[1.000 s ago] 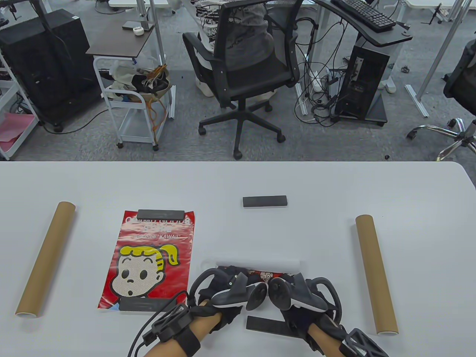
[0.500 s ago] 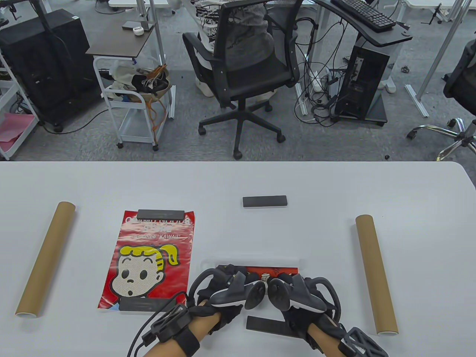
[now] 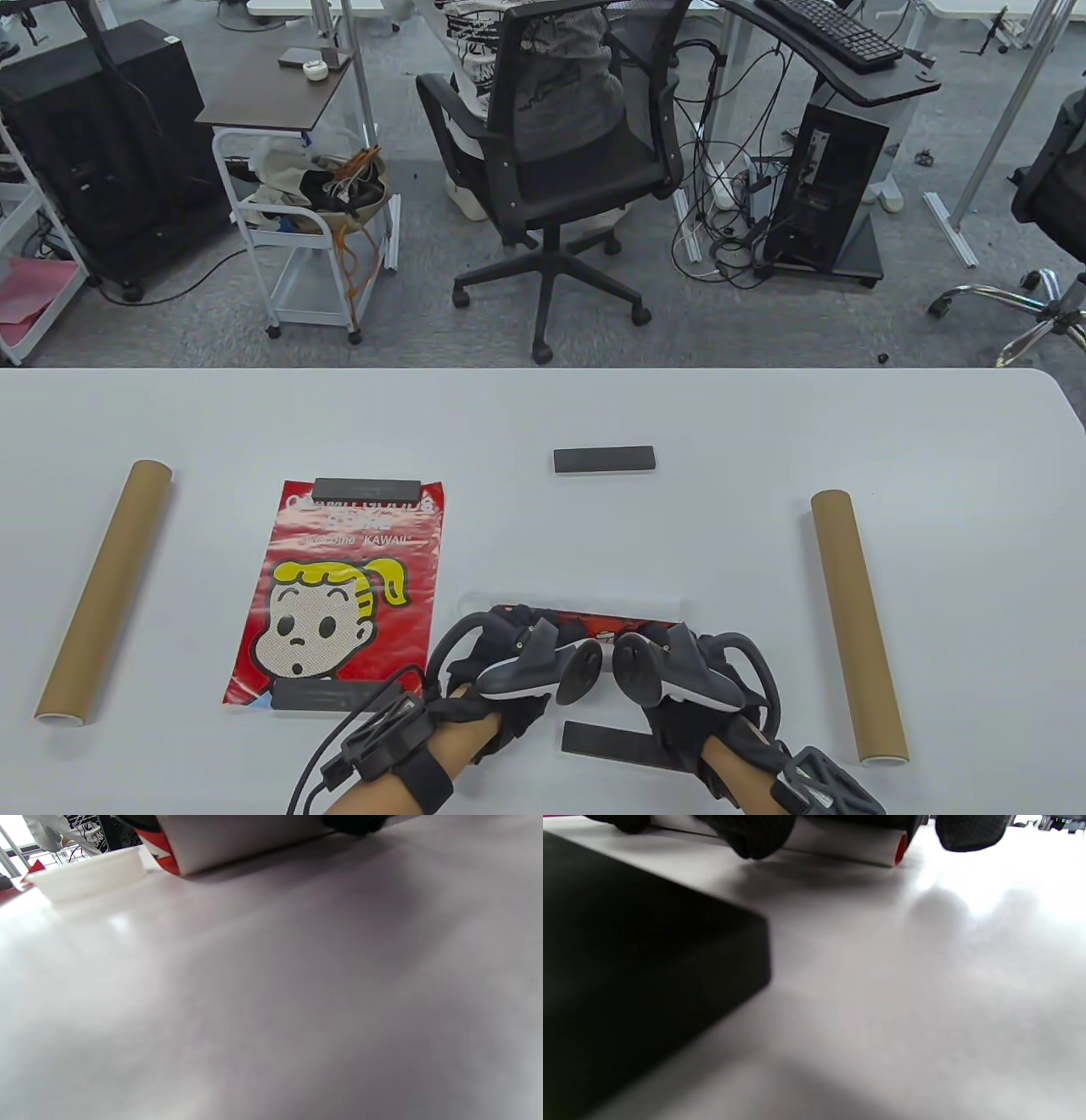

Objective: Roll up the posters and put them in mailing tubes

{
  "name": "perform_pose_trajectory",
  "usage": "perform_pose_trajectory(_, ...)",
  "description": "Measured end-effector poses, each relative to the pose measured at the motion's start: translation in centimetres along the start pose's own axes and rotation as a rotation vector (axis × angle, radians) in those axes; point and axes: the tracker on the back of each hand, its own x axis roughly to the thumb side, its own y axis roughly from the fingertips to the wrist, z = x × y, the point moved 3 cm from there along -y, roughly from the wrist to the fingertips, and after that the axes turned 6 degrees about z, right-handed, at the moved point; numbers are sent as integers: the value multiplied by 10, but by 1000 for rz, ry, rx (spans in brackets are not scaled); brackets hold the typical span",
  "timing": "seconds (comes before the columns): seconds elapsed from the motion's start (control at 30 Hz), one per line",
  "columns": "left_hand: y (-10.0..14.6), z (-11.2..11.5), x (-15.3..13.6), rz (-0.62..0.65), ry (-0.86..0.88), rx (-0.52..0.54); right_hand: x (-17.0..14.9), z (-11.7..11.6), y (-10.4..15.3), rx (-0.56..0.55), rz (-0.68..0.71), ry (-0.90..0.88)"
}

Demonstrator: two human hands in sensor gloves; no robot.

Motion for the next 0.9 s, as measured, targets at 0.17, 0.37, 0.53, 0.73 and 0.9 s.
perform_pose_trajectory(0.17,0,-2,3,28,-23,27,5,10,7,-126,12,24)
perform_pose_trajectory(0.37,0,2,-1,2,22,6,2,6,2,-54,-1,16)
perform_pose_trajectory(0.53,1,1,-2,-1,22,22,-3,1,1,3,-21,-8)
perform_pose_trajectory(0.73,2,-1,1,11,7,37,0,11,5,-115,-6,19)
perform_pose_trajectory(0.9,2,2,-3,-27,19,12,-2,0,0,-20,-33,42)
